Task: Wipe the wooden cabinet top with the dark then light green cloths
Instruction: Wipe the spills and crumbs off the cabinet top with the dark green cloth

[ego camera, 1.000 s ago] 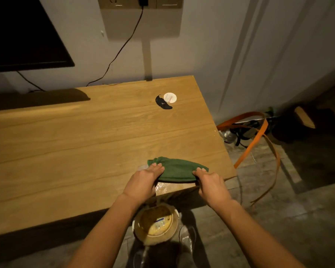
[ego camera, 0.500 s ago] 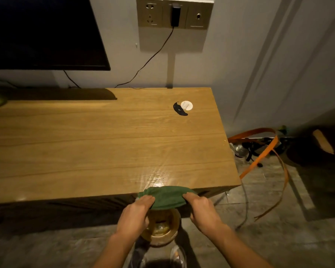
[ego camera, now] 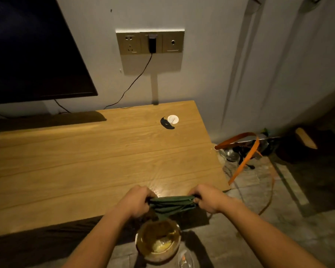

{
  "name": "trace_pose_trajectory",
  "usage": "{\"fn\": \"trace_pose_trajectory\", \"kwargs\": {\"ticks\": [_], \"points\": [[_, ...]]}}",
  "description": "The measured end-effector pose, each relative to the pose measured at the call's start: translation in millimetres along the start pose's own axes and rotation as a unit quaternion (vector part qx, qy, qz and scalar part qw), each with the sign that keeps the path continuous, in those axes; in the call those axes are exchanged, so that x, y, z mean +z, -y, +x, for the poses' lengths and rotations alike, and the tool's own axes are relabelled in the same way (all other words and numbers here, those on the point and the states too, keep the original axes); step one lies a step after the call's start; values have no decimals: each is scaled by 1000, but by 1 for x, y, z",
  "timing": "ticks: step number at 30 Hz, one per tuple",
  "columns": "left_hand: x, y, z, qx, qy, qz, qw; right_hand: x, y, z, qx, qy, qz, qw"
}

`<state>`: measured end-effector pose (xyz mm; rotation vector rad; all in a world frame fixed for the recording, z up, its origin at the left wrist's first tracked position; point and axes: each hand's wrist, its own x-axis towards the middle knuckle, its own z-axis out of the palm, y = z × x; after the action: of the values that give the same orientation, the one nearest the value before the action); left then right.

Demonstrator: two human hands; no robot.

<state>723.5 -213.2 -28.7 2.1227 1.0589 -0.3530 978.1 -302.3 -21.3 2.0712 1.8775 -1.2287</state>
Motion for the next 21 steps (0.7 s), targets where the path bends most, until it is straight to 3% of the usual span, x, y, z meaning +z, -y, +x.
{"fn": "trace_pose_trajectory", "kwargs": {"ticks": [10, 16, 21], "points": [[-80, -73, 154, -6, -175, -22, 984, -153, -83, 80, -23, -171, -56, 983], [-74, -84, 235, -20, -233, -62, 970, -196, -130, 155, -53, -179, -83, 979], [-46, -75, 263, -18, -235, -24, 972, -174, -157, 184, -55, -164, -91, 981]]}}
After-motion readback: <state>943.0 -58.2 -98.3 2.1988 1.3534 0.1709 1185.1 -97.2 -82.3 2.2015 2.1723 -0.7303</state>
